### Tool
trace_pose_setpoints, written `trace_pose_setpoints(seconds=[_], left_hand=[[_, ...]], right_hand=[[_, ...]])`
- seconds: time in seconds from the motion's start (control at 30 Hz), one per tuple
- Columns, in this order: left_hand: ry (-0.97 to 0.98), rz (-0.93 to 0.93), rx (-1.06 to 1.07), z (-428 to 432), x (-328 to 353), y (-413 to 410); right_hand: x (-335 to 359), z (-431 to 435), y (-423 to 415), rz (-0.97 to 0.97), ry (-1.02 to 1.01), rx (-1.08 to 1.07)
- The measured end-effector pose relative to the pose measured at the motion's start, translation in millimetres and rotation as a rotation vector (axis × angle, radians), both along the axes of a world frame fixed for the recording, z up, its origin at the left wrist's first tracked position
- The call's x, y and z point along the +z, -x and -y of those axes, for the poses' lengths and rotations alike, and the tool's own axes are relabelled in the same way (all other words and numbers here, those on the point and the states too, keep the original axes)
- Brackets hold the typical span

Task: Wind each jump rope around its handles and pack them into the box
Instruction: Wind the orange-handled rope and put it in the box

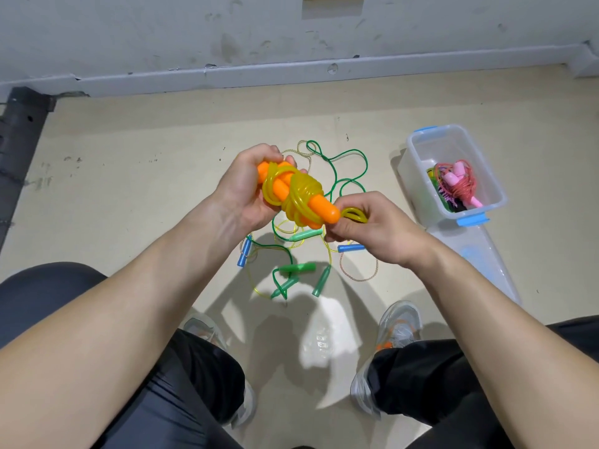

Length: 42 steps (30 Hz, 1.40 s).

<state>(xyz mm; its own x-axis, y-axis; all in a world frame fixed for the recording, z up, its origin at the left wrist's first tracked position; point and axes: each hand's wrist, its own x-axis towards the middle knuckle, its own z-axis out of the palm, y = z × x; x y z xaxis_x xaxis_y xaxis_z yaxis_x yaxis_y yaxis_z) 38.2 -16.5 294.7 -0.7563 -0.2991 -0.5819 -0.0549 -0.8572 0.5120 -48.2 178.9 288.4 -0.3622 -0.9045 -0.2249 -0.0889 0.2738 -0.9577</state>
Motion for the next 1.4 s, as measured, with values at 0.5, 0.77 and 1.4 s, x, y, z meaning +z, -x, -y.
trace_pose_setpoints(seconds=[0.5, 0.77, 1.4], left_hand=[[0.022, -0.053, -0.208, -14.9, -9.1, -5.9], [0.049, -0.065, -0.264, -13.6, -10.6, -7.1], [0.482, -0.220, -0.581, -33.7, -5.2, -11.5]], right_hand=[[2.4, -3.9, -0.6, -0.333, -0.058, -0.028], [-0.9, -2.7, 0.8, -0.357, -0.119, -0.038], [17.7, -6.4, 27.9, -0.004, -0.325, -0.155]])
